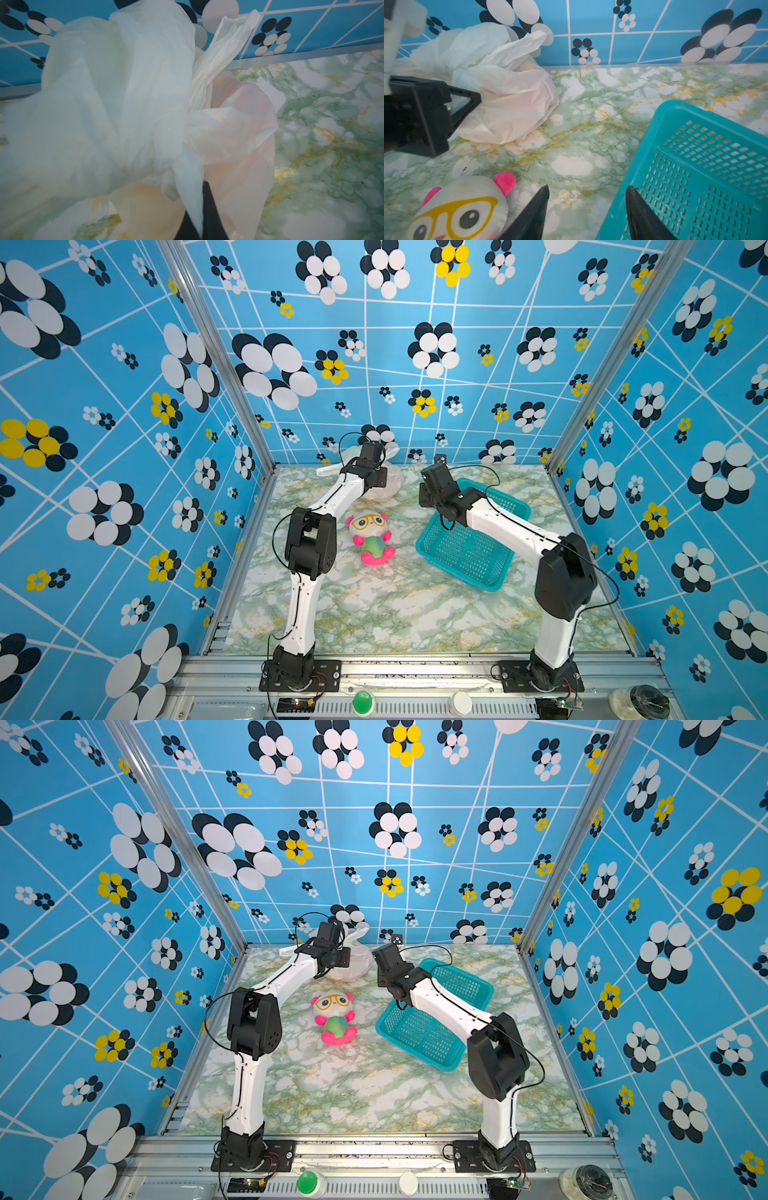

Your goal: Untie the knot of the plastic bag and take out the fruit

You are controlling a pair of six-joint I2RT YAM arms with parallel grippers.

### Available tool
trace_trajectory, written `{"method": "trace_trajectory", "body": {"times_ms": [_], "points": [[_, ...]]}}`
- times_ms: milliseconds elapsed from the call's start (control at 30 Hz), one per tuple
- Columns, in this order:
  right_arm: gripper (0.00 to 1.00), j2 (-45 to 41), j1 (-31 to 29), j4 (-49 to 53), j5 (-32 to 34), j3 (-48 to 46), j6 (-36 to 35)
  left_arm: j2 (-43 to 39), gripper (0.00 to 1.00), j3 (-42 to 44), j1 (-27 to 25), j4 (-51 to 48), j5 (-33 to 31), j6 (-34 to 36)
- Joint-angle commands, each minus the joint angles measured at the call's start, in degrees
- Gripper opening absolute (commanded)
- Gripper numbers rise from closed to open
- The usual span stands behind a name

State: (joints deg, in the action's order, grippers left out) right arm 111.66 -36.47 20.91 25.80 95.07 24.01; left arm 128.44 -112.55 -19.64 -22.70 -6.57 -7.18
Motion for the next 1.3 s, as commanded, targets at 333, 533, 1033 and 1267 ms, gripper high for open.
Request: {"method": "trace_trajectory", "body": {"times_ms": [333, 533, 1033, 1267], "points": [[0.59, -0.3, 1.8, 1.7, 7.0, -11.0, 1.4, -5.9, 0.0, 2.1, -4.1, 2.9, 11.0, 2.6], [0.58, -6.8, 4.0, -1.2, 8.2, -21.8, 2.4, -5.7, 0.0, 2.5, -4.6, 4.7, 24.3, 1.9], [0.63, -26.8, 8.6, -7.5, 7.5, -38.4, 2.8, -16.4, 0.0, 21.6, -4.8, 10.3, 43.3, 1.9], [0.72, -32.9, 8.6, -11.5, -1.1, -38.9, 0.9, -25.1, 0.02, 33.0, -3.2, 12.9, 41.7, 1.9]]}}
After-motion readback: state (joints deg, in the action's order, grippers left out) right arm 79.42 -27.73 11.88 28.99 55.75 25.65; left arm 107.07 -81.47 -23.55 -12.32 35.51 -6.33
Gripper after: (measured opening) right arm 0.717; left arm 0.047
